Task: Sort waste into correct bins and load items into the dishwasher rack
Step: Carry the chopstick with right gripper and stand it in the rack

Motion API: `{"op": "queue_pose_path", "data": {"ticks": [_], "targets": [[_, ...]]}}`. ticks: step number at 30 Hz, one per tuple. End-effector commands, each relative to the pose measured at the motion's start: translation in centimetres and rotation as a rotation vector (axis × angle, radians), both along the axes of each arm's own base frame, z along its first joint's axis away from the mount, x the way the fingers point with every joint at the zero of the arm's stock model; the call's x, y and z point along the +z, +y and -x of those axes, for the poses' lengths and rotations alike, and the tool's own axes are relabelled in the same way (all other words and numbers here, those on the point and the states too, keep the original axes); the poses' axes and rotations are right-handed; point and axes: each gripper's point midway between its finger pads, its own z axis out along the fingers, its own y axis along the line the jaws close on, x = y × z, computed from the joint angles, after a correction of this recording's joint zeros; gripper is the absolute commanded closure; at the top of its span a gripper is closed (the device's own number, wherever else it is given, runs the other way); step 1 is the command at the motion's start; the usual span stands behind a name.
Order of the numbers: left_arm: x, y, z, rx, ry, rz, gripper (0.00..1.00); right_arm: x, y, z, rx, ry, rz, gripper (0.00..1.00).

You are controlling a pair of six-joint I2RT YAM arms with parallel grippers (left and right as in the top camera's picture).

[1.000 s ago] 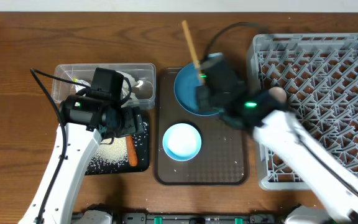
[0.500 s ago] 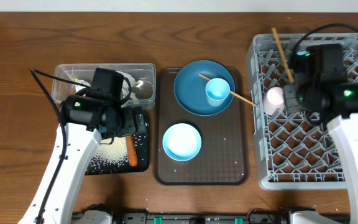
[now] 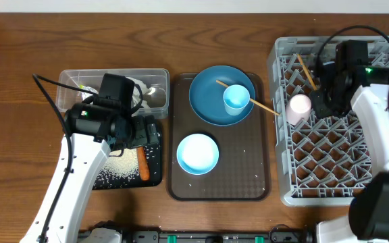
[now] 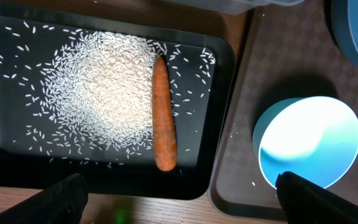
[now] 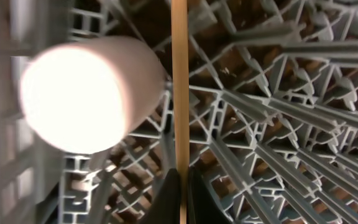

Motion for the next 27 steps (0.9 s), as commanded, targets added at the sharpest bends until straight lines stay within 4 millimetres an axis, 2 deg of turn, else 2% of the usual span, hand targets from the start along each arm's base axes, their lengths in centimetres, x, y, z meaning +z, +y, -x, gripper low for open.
{"op": "queue_pose_path", "data": {"ticks": [1, 4, 8, 12, 16, 20, 24, 27], "targets": [[0.6, 0.3, -0.3, 0.001, -0.026, -0.009, 0.01, -0.6, -0.9, -0.2, -0.066, -0.006, -0.025, 0.99], [0.6, 0.3, -0.3, 0.001, -0.026, -0.008, 0.01, -0.4, 0.1, -0.7, -0.062, -0.033, -0.108, 0.99], [0.6, 0.3, -0.3, 0.001, -0.026, -0.009, 0.01, -0.6, 0.2, 0.1, -0.073, 0.0, -0.112, 0.99], [0.6, 0.3, -0.3, 0.001, -0.026, -0.008, 0.01, -0.6, -0.8, 0.2, -0.161, -0.002, -0.099, 0.99], [0.6, 0.3, -0.3, 0.001, -0.026, -0.009, 0.01, -0.4, -0.2, -0.4, -0.16, -0.03, -0.172, 0.99], [0.6, 0.3, -0.3, 0.001, -0.026, -0.008, 0.01, -0.3, -0.6, -0.5, -0.176, -0.04, -0.188, 0.99], [0.6, 0.3, -0.3, 0.001, -0.026, -0.009, 0.01, 0.2, -0.3, -0.8, -0.183, -0.065, -0.273, 0.99], [0.6, 0.3, -0.3, 0.001, -0.026, -0.008, 0.01, 0.3, -1.0, -0.8, -0.207, -0.073, -0.298, 0.99]]}}
